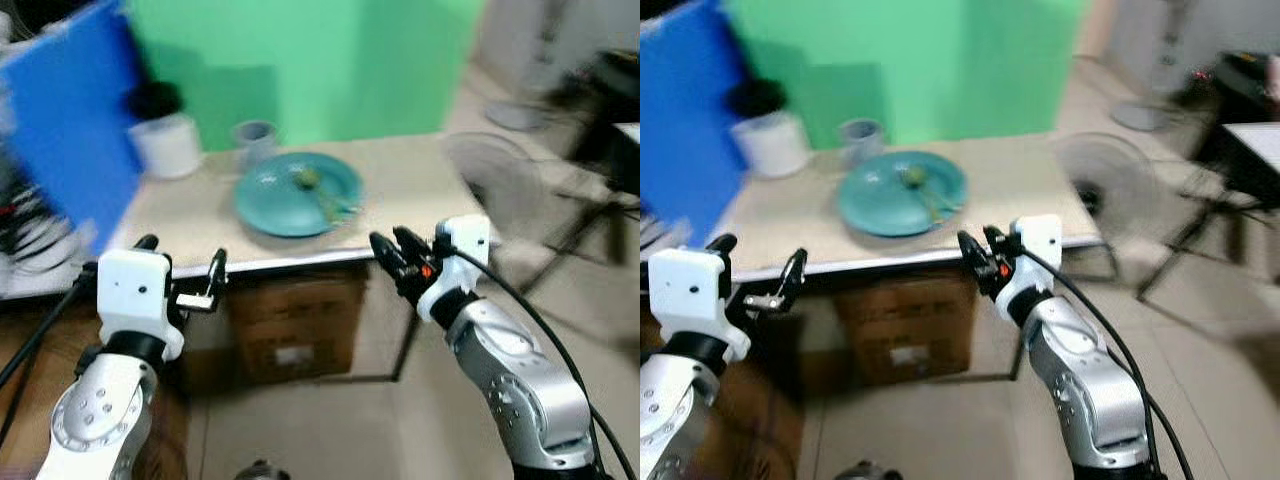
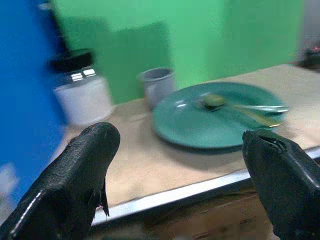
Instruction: Setting the table
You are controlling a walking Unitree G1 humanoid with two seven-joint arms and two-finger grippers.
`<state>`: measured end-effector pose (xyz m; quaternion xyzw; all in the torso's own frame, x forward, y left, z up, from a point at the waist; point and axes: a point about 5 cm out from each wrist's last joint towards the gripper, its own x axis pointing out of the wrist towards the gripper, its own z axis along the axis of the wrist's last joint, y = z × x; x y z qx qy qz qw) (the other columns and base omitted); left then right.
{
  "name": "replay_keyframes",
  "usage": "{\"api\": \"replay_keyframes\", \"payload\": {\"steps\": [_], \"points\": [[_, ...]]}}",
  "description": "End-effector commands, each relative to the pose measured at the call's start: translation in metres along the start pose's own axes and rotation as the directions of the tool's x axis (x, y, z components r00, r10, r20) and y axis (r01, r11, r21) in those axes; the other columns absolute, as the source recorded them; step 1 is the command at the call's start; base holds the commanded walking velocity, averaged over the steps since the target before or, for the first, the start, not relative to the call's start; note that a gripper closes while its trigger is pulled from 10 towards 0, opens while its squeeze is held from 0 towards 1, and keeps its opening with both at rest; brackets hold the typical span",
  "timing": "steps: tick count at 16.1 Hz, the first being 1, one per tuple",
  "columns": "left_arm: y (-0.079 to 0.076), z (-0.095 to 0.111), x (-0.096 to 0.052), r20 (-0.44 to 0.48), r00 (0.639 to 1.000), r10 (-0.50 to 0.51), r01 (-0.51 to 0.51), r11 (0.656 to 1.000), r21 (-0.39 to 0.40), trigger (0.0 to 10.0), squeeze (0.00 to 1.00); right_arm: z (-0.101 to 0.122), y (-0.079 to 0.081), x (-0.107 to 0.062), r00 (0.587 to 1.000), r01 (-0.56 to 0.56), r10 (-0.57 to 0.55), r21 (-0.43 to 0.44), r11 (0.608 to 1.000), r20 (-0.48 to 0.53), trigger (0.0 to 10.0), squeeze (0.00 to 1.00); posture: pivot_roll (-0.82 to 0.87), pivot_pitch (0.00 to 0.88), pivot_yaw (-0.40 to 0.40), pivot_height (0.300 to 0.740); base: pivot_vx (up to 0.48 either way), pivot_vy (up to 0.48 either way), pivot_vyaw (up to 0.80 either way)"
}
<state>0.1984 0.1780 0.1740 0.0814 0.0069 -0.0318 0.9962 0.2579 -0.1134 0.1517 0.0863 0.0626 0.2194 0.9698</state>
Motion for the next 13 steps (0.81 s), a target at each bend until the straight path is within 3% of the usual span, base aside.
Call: {"api": "replay_keyframes", "payload": {"steps": [1, 8, 13], "points": [[0.000, 0.002, 0.002, 0.006, 1.000, -0.014, 0.014, 1.000, 0.008, 10.0, 0.00, 0.005, 0.000, 0.000, 1.000, -0.009, 0.009, 0.002, 1.000, 0.022, 10.0, 0.00, 0.00, 0.000, 0.050, 0.740, 0.259, 0.000, 0.00], [0.002, 0.003, 0.000, 0.005, 1.000, -0.012, 0.012, 1.000, 0.002, 10.0, 0.00, 0.002, 0.010, 0.000, 0.997, -0.072, 0.072, -0.004, 0.997, 0.014, 10.0, 0.00, 0.02, 0.000, 0.046, 0.740, 0.307, 0.000, 0.00], [0.003, 0.004, -0.002, 0.006, 1.000, -0.003, 0.003, 1.000, -0.001, 10.0, 0.00, 0.002, 0.009, 0.004, 0.999, -0.035, 0.035, -0.027, 0.999, 0.006, 10.0, 0.00, 0.03, 0.000, 0.042, 0.740, 0.346, 0.000, 0.10]]}}
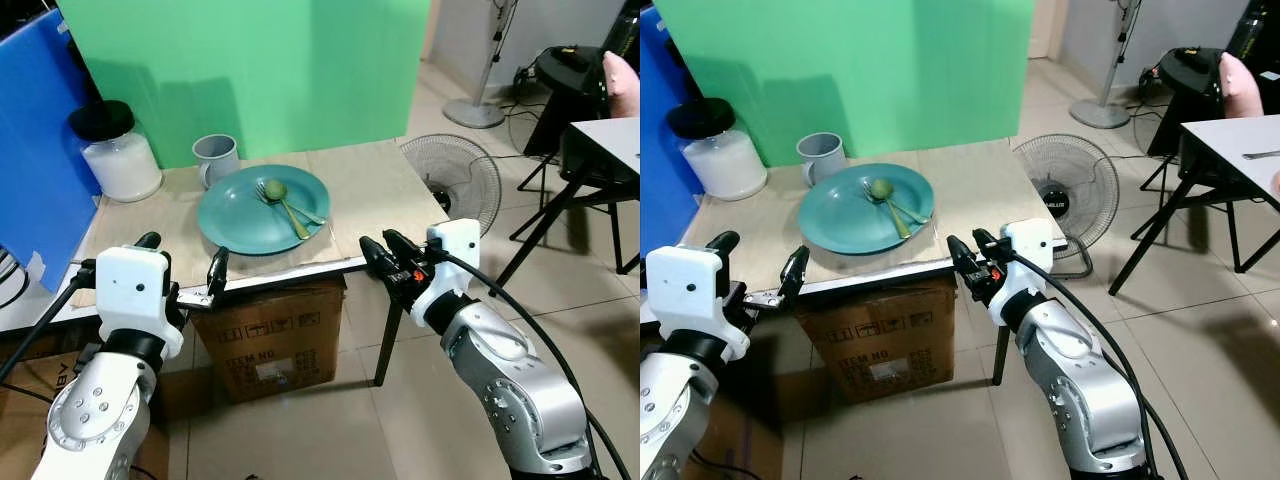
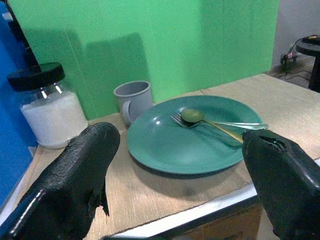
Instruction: Setting the table
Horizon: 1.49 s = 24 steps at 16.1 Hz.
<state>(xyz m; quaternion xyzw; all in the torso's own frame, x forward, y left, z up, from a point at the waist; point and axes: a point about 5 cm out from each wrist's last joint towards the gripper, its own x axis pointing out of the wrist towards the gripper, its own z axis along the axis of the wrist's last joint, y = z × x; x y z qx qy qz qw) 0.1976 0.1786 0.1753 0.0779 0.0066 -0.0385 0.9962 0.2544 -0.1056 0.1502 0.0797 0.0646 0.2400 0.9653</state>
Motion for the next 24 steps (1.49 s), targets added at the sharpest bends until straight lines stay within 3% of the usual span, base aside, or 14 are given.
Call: {"api": "replay_keyframes", "payload": {"steps": [1, 3, 10, 16, 24], "points": [[0.003, 0.002, -0.001, 0.003, 1.000, 0.011, -0.011, 1.000, 0.006, 10.0, 0.00, 0.005, 0.000, 0.004, 1.000, 0.009, -0.008, -0.034, 0.999, 0.015, 10.0, 0.00, 0.03, 0.000, 0.044, 0.740, 0.349, 0.000, 0.80], [0.003, 0.003, 0.000, 0.002, 1.000, 0.009, -0.009, 1.000, 0.008, 10.0, 0.00, 0.007, 0.000, 0.006, 0.999, 0.011, -0.011, -0.019, 1.000, 0.030, 10.0, 0.00, 0.02, 0.000, 0.048, 0.740, 0.360, 0.000, 0.80], [0.004, 0.004, 0.004, 0.005, 1.000, 0.003, -0.004, 1.000, 0.006, 10.0, 0.00, 0.018, 0.004, 0.010, 0.997, -0.009, 0.008, 0.009, 1.000, 0.073, 10.0, 0.00, 0.01, 0.001, 0.060, 0.740, 0.373, 0.000, 0.00], [0.002, 0.004, 0.007, 0.007, 1.000, -0.015, 0.015, 1.000, 0.006, 10.0, 0.00, 0.029, -0.004, 0.012, 0.995, -0.011, 0.010, 0.007, 1.000, 0.098, 10.0, 0.00, 0.00, 0.001, 0.057, 0.740, 0.377, 0.000, -0.67], [0.002, 0.002, 0.003, 0.002, 1.000, 0.007, -0.007, 1.000, 0.000, 10.0, 0.00, 0.023, -0.005, 0.014, 0.995, -0.101, 0.101, 0.023, 0.995, 0.007, 10.0, 0.00, 0.01, 0.004, 0.039, 0.740, 0.375, 0.000, 0.00]]}}
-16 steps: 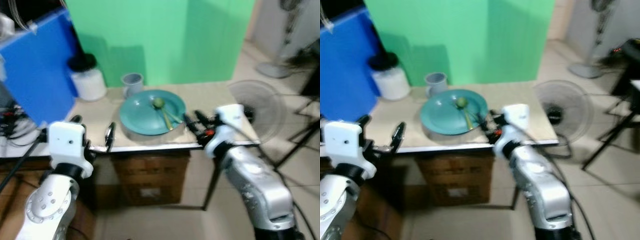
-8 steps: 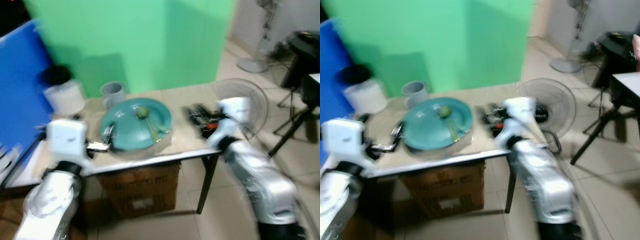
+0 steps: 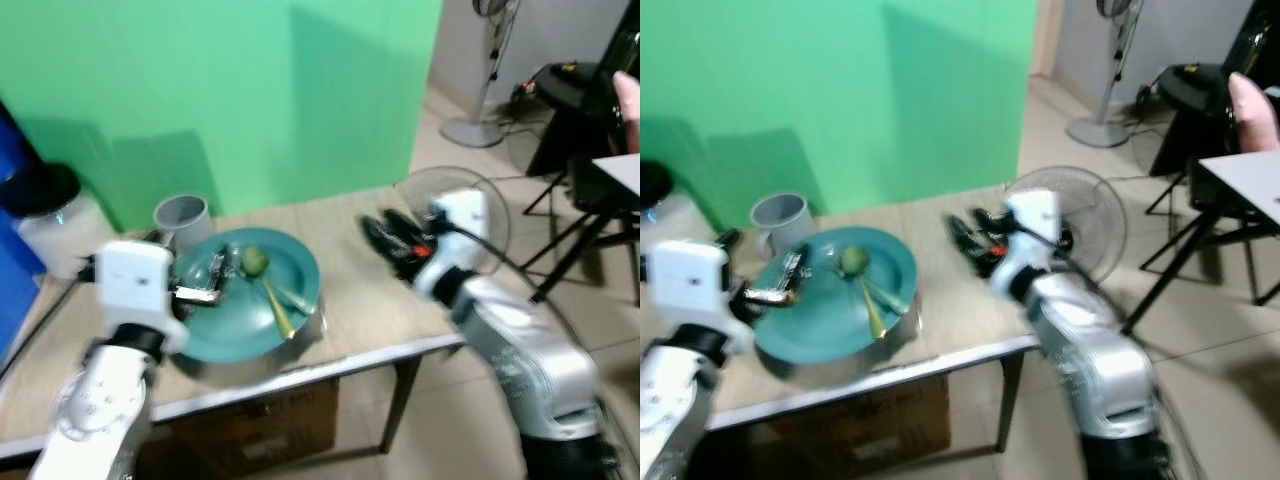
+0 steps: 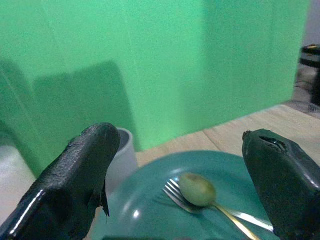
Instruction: Setting the table
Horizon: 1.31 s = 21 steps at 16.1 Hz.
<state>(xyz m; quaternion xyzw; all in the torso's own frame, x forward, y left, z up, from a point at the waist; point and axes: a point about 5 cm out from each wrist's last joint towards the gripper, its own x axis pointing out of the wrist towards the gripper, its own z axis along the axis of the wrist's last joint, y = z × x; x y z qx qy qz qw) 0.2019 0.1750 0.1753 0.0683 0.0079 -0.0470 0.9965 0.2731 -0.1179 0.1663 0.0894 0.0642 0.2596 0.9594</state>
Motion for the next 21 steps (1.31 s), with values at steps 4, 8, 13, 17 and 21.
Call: {"api": "replay_keyframes", "payload": {"steps": [4, 8, 13, 17, 21], "points": [[0.012, -0.008, -0.009, -0.062, 0.994, 0.092, -0.094, 0.995, -0.031, 10.0, 0.00, -0.003, 0.009, 0.006, 0.994, -0.100, 0.101, 0.027, 0.995, -0.042, 10.0, 0.00, 0.02, 0.001, 0.024, 0.740, 0.276, 0.000, 0.00], [0.025, -0.037, -0.009, -0.243, 0.961, 0.128, -0.175, 0.967, -0.184, 10.0, 0.64, -0.006, -0.002, 0.004, 0.988, -0.132, 0.135, 0.044, 0.990, -0.071, 10.0, 0.00, 0.01, 0.000, 0.024, 0.740, 0.000, 0.000, 0.00], [0.046, -0.054, -0.007, -0.353, 0.916, 0.189, -0.273, 0.940, -0.205, 10.0, 0.92, -0.011, -0.015, -0.007, 0.971, -0.209, 0.205, -0.013, 0.978, -0.123, 10.0, 0.00, -0.01, 0.000, 0.038, 0.740, 0.000, 0.000, 0.00], [0.039, -0.064, -0.004, -0.401, 0.915, 0.048, -0.207, 0.909, -0.362, 10.0, 0.00, -0.016, -0.015, -0.012, 0.943, -0.295, 0.283, -0.046, 0.954, -0.176, 10.0, 0.00, -0.02, 0.000, 0.030, 0.740, 0.000, 0.000, 0.00], [0.040, -0.079, -0.006, -0.444, 0.896, -0.014, -0.288, 0.743, -0.604, 10.0, 0.00, -0.026, -0.007, -0.027, 0.858, -0.476, 0.446, -0.064, 0.877, -0.255, 10.0, 0.00, -0.03, 0.000, 0.032, 0.740, 0.000, 0.000, 0.00]]}}
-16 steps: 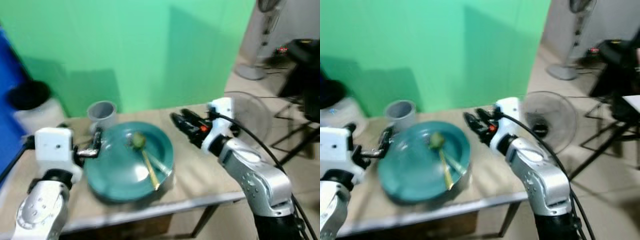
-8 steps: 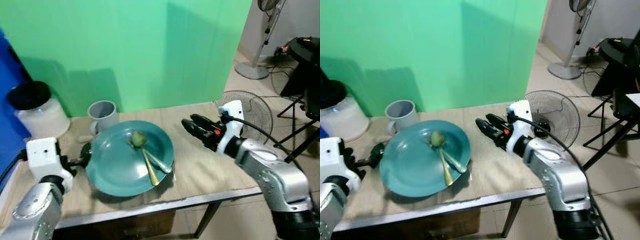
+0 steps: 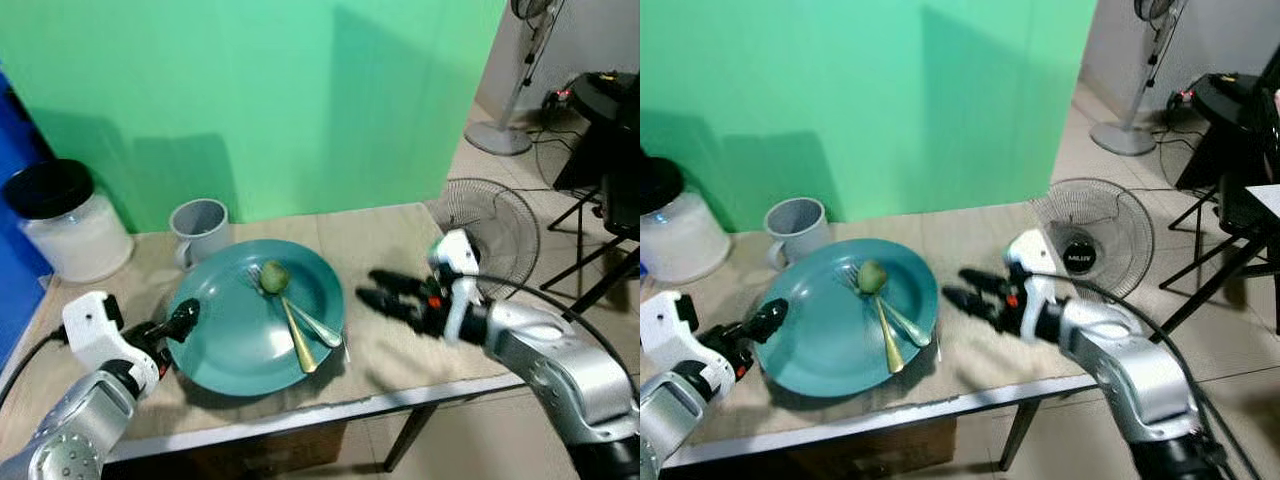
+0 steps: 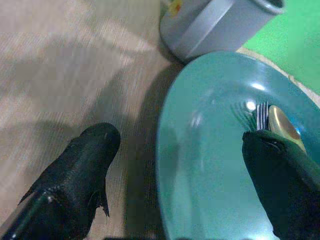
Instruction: Setting the table
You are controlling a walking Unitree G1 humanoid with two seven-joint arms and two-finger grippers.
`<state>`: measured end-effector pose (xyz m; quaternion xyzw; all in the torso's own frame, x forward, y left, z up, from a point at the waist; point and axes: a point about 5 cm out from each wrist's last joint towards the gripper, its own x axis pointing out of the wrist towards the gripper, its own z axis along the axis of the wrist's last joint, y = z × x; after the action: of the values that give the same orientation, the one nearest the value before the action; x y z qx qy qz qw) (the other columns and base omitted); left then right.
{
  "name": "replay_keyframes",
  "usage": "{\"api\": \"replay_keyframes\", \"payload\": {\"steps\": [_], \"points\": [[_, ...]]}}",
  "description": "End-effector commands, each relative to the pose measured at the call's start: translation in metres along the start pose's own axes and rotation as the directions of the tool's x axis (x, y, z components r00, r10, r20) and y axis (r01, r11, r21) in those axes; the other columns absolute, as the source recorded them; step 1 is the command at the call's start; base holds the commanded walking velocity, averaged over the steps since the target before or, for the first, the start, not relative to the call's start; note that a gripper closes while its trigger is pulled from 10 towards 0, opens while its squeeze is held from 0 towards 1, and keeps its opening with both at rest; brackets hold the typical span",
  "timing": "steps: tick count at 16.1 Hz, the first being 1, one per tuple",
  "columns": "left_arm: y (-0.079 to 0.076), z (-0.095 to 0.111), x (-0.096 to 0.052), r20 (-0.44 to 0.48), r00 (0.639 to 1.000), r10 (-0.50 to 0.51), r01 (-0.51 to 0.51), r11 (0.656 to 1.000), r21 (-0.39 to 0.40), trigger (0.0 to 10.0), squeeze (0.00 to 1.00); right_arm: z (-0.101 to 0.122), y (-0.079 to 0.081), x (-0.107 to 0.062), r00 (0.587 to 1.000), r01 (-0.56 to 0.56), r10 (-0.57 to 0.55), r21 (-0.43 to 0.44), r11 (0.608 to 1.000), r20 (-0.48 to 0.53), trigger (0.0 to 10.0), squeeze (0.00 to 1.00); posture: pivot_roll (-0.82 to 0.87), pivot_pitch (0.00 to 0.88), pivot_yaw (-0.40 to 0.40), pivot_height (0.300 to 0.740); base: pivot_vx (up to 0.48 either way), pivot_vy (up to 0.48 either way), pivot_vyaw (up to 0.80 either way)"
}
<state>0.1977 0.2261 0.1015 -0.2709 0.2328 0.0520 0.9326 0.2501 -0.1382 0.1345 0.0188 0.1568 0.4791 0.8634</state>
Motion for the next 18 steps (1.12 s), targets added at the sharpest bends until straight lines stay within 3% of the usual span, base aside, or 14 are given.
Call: {"api": "replay_keyframes", "payload": {"steps": [1, 2, 3, 4, 5, 6, 7, 11, 18], "points": [[-0.002, -0.001, 0.001, -0.018, 1.000, -0.016, 0.015, 0.999, -0.042, 10.0, 0.00, 0.006, 0.008, -0.002, 0.997, -0.077, 0.078, -0.058, 0.995, 0.010, 10.0, 0.00, -0.04, 0.000, 0.032, 0.740, 0.000, 0.000, 0.00], [-0.002, -0.002, 0.001, -0.029, 0.999, -0.022, 0.020, 0.998, -0.058, 10.0, 0.00, 0.005, 0.009, -0.005, 0.993, -0.118, 0.117, -0.099, 0.988, -0.014, 10.0, 0.00, -0.04, 0.000, 0.031, 0.740, 0.000, 0.000, 0.00], [-0.003, -0.003, 0.001, -0.040, 0.999, -0.034, 0.030, 0.995, -0.091, 9.1, 0.00, 0.003, 0.010, -0.009, 0.987, -0.161, 0.157, -0.135, 0.978, -0.044, 10.0, 0.00, -0.03, 0.000, 0.030, 0.740, 0.000, 0.000, 0.00], [-0.003, -0.003, 0.000, -0.039, 0.999, -0.037, 0.033, 0.995, -0.096, 6.5, 0.00, 0.003, 0.010, -0.009, 0.985, -0.172, 0.166, -0.140, 0.975, -0.049, 10.0, 0.00, -0.03, 0.000, 0.030, 0.740, 0.000, 0.000, 0.00], [-0.005, -0.002, -0.001, -0.049, 0.997, -0.056, 0.050, 0.993, -0.109, 1.6, 0.00, 0.002, 0.010, -0.011, 0.979, -0.201, 0.194, -0.153, 0.968, -0.062, 10.0, 0.00, -0.03, 0.000, 0.029, 0.740, 0.000, 0.000, 0.00], [-0.005, -0.002, -0.001, -0.053, 0.997, -0.058, 0.052, 0.992, -0.111, 1.6, 0.00, 0.002, 0.010, -0.011, 0.978, -0.207, 0.200, -0.155, 0.966, -0.065, 10.0, 0.00, -0.03, 0.000, 0.029, 0.740, 0.000, 0.000, 0.00], [-0.006, -0.002, -0.002, -0.057, 0.996, -0.064, 0.057, 0.991, -0.118, 0.0, 0.00, 0.001, 0.011, -0.011, 0.975, -0.220, 0.212, -0.157, 0.963, -0.070, 10.0, 0.00, -0.03, 0.000, 0.029, 0.740, 0.000, 0.000, 0.00], [-0.005, -0.008, -0.005, -0.099, 0.993, -0.066, 0.051, 0.989, -0.142, 0.0, 0.00, -0.003, 0.013, -0.014, 0.965, -0.260, 0.248, -0.167, 0.951, -0.089, 10.0, 0.00, -0.03, 0.000, 0.032, 0.740, 0.000, 0.000, 0.00], [-0.001, -0.008, -0.005, -0.092, 0.994, -0.056, 0.036, 0.979, -0.201, 0.0, 0.00, -0.004, 0.015, -0.013, 0.952, -0.304, 0.290, -0.169, 0.938, -0.101, 10.0, 0.00, -0.03, 0.000, 0.035, 0.740, 0.000, 0.000, 0.00]]}}
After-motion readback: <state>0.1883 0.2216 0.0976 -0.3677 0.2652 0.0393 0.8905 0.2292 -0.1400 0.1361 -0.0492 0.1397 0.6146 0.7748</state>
